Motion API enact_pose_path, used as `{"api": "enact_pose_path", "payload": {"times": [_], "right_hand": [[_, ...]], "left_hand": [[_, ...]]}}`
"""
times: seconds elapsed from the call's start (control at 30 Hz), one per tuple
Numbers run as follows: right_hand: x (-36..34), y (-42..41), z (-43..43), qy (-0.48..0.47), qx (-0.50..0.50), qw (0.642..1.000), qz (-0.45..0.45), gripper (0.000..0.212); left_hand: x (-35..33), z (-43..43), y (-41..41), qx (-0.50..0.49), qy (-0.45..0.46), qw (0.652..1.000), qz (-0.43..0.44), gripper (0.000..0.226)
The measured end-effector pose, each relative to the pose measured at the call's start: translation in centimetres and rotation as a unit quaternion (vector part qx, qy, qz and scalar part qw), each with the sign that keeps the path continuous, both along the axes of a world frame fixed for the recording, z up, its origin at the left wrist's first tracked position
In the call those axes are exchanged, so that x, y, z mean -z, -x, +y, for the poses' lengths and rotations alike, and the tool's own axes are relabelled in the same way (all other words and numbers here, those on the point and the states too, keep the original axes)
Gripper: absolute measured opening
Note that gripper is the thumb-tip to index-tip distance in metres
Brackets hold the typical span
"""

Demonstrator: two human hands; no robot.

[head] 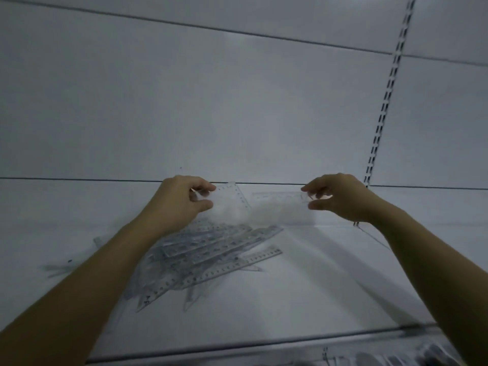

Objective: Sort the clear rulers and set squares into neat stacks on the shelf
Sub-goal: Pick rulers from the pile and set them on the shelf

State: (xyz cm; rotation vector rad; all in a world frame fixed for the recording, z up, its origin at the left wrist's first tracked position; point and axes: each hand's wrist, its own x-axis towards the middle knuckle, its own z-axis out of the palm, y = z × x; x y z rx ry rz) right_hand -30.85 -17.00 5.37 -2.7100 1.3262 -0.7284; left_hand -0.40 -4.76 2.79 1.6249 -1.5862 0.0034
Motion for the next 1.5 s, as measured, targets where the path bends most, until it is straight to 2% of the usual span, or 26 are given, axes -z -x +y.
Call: {"api": "enact_pose_path", "payload": {"times": [0.3,0.53,0.7,0.83,1.0,1.1,1.23,1.37,1.5], "right_hand": [[-1.2,13.9,0.5,0.017,0.068,0.996,-0.060,0.028],[-0.9,27.3,0.1,0.028,0.162,0.983,-0.085,0.025],[0.6,34.9,-1.4,-0.002,0.184,0.979,-0.084,0.024],[1.9,39.0,-3.7,-0.032,0.197,0.977,-0.070,0.024],[2.8,41.6,-7.0,-0.048,0.189,0.979,-0.061,0.031],[3.3,42.7,-8.6,-0.047,0.197,0.977,-0.068,0.032],[3.9,44.5,-10.6,-0.065,0.213,0.975,-0.024,0.030],[4.6,45.9,-13.2,-0.110,0.198,0.973,0.039,0.029],[5.2,47.3,-17.1,-0.124,0.171,0.975,0.066,0.029]], "left_hand": [[-2.7,-2.9,12.8,0.036,0.032,0.998,0.029,0.022],[-2.0,-7.5,25.8,0.088,0.008,0.990,0.108,0.023],[-0.7,-11.1,33.6,0.109,-0.039,0.981,0.157,0.006],[0.1,-13.7,37.2,0.128,-0.087,0.966,0.205,0.012],[0.3,-16.6,39.2,0.147,-0.153,0.945,0.247,0.031],[0.7,-18.6,39.8,0.157,-0.206,0.937,0.236,0.027],[1.8,-21.4,41.3,0.149,-0.248,0.933,0.214,0.025],[3.0,-23.6,42.7,0.121,-0.232,0.963,0.069,0.022],[3.9,-25.7,44.3,0.099,-0.223,0.969,-0.035,0.023]]}}
